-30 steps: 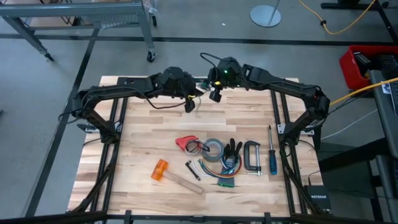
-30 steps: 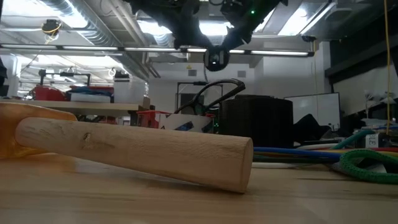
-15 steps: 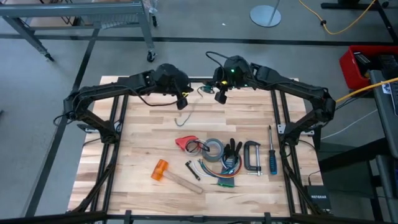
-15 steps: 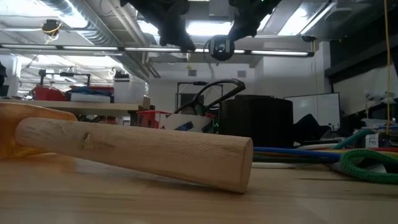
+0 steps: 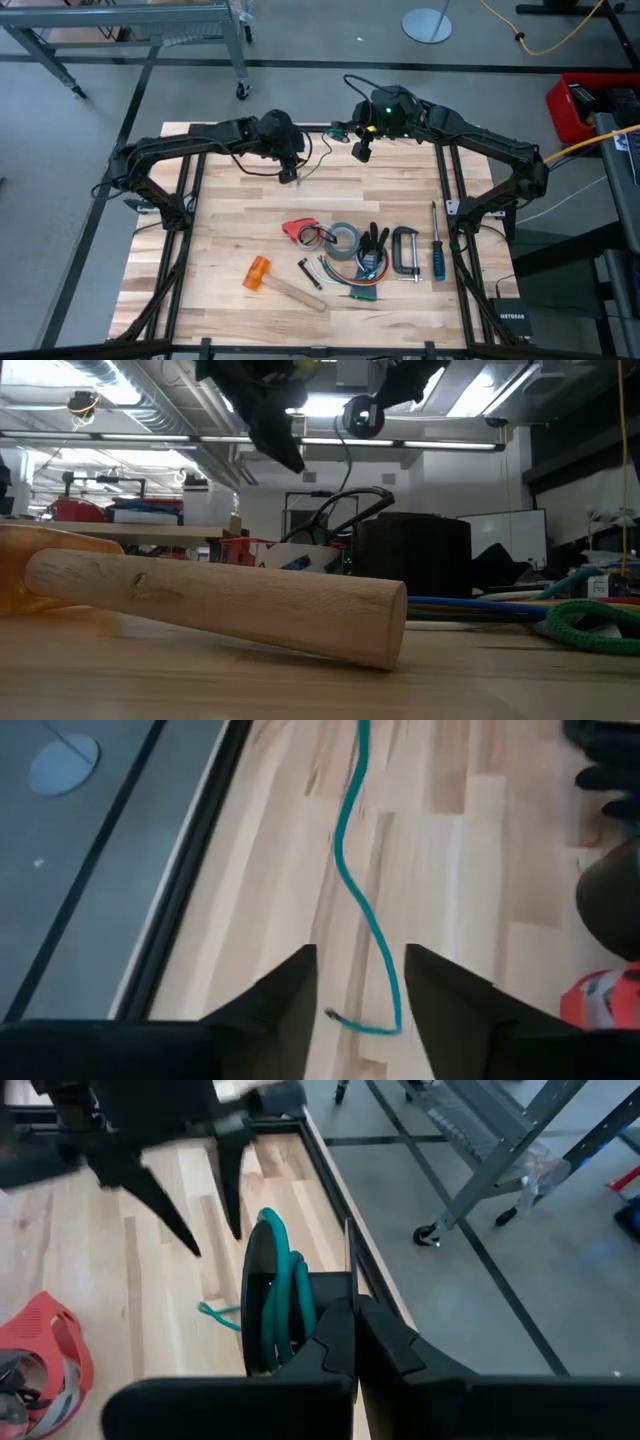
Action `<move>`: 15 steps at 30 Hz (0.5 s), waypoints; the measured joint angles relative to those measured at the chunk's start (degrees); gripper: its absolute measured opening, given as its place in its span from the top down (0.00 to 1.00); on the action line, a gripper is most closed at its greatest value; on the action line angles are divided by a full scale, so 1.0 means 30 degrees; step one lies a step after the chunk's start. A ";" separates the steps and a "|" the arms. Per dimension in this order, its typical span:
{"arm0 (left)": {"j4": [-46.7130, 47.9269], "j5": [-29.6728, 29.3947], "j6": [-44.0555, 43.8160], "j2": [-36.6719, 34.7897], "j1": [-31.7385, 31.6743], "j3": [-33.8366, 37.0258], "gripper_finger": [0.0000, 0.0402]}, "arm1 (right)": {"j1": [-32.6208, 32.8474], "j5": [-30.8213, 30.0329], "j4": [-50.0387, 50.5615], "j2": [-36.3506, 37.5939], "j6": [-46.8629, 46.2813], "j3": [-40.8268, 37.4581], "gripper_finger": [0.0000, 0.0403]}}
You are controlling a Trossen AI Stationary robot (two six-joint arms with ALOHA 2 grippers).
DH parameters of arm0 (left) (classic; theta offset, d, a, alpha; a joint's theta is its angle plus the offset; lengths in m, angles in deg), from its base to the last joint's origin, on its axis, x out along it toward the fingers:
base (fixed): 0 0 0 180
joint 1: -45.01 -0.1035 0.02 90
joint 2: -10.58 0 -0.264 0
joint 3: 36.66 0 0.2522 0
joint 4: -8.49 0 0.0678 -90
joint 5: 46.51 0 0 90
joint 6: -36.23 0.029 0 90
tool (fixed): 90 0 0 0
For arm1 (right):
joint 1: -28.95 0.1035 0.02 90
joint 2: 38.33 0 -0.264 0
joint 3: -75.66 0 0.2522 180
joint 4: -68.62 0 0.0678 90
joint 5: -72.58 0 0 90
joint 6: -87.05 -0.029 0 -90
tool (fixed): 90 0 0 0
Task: Coil cords
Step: Coil the green cable wire on the black spool
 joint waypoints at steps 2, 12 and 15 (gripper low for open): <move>-0.0094 -0.0011 -0.0157 0.0459 0.0000 0.0000 0.61 | 0.0000 -0.0002 -0.0018 0.0215 0.0000 0.0000 1.00; -0.3577 -0.0013 -0.1895 0.2584 0.0044 0.0022 0.64 | -0.0001 0.0001 -0.0832 0.0937 0.0000 0.0000 1.00; -0.4322 -0.0246 -0.1888 0.2613 0.0036 0.0022 0.66 | 0.0000 0.0000 -0.0819 0.1119 0.0066 0.0000 1.00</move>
